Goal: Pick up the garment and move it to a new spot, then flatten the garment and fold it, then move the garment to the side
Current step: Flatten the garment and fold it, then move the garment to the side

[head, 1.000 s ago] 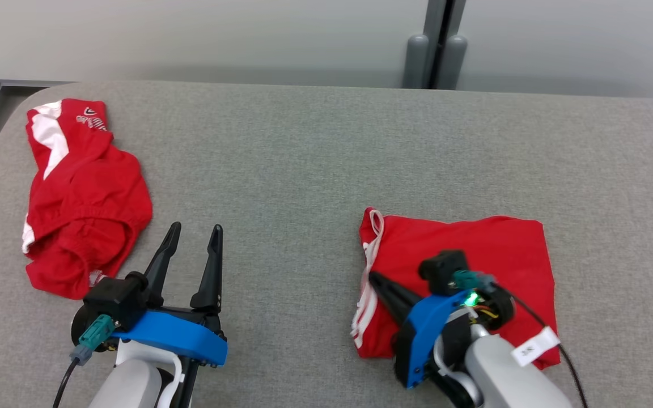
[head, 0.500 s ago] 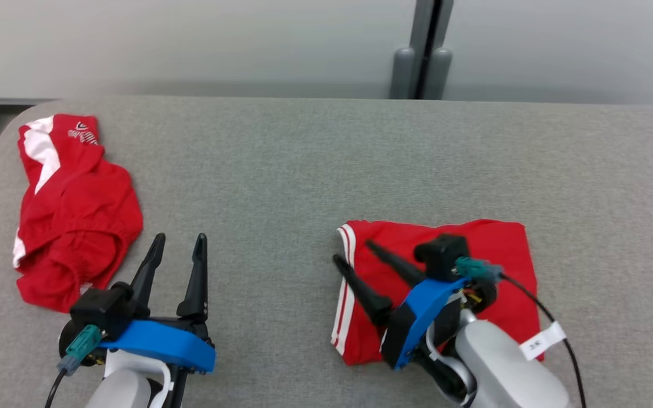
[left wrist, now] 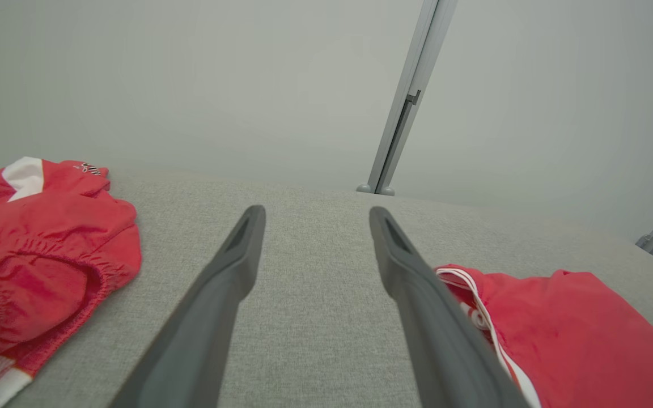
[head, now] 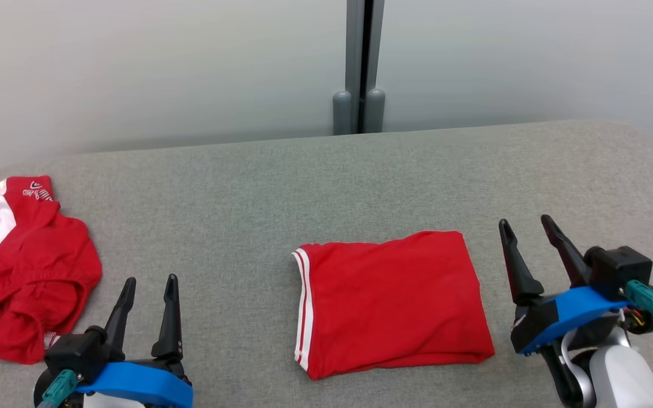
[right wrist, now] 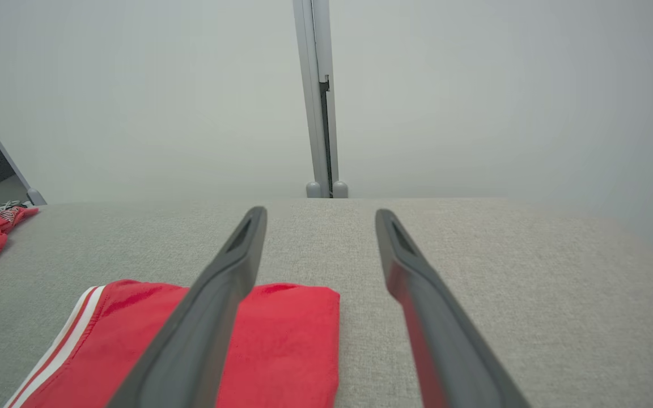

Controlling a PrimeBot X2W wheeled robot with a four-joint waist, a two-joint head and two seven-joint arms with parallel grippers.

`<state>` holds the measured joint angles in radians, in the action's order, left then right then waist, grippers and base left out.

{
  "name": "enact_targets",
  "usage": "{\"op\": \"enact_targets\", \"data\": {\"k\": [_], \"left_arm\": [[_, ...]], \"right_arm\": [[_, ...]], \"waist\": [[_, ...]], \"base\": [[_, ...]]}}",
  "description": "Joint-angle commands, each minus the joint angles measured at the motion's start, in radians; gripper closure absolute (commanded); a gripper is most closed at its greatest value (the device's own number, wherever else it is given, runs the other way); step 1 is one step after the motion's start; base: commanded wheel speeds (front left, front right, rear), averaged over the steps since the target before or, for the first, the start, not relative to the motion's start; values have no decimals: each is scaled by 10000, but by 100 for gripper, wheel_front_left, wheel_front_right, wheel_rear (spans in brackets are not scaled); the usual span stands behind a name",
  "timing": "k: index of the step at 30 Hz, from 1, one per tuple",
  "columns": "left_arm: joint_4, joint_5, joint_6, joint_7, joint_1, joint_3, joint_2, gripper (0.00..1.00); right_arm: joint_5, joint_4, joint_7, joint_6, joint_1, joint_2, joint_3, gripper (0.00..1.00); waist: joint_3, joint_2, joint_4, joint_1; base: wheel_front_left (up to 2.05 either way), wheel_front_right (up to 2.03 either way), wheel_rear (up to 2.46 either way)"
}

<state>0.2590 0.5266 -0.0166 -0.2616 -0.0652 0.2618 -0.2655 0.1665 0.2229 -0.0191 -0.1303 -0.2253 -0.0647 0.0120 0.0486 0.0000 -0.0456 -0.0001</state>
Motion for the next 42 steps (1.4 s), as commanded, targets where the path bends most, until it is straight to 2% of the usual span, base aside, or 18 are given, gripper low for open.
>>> {"op": "enact_targets", "data": {"k": [1, 5, 12, 34, 39, 42], "left_arm": [[-41, -22, 70, -43, 81, -85, -41, 0], [-3, 27, 137, -10, 227, -69, -33, 0], [88, 46, 253, 158, 369, -24, -120, 0], [-348, 95, 541, 519, 275, 124, -265, 0], [-518, 77, 596, 537, 147, 188, -264, 0], [-643, -16, 582, 570, -23, 276, -277, 0]], "right_arm": [[-103, -289, -46, -9, 279, 67, -147, 0], [-263, -619, 50, -8, 853, -30, -273, 0], [-368, -315, 68, -8, 1338, -305, 32, 0], [-350, -248, -216, -8, 1236, -192, 20, 0], [-202, -326, 202, -8, 893, -155, -7, 0], [105, -345, 948, -8, 623, -87, -360, 0]], "waist": [[-133, 0, -124, 1], [-326, 0, -181, 1], [-661, 0, -273, 1], [-525, 0, -120, 1], [-332, 0, -5, 1], [-105, 0, 172, 1]], "base": [[0, 0, 0], [0, 0, 0], [0, 0, 0], [0, 0, 0], [0, 0, 0], [0, 0, 0]]}}
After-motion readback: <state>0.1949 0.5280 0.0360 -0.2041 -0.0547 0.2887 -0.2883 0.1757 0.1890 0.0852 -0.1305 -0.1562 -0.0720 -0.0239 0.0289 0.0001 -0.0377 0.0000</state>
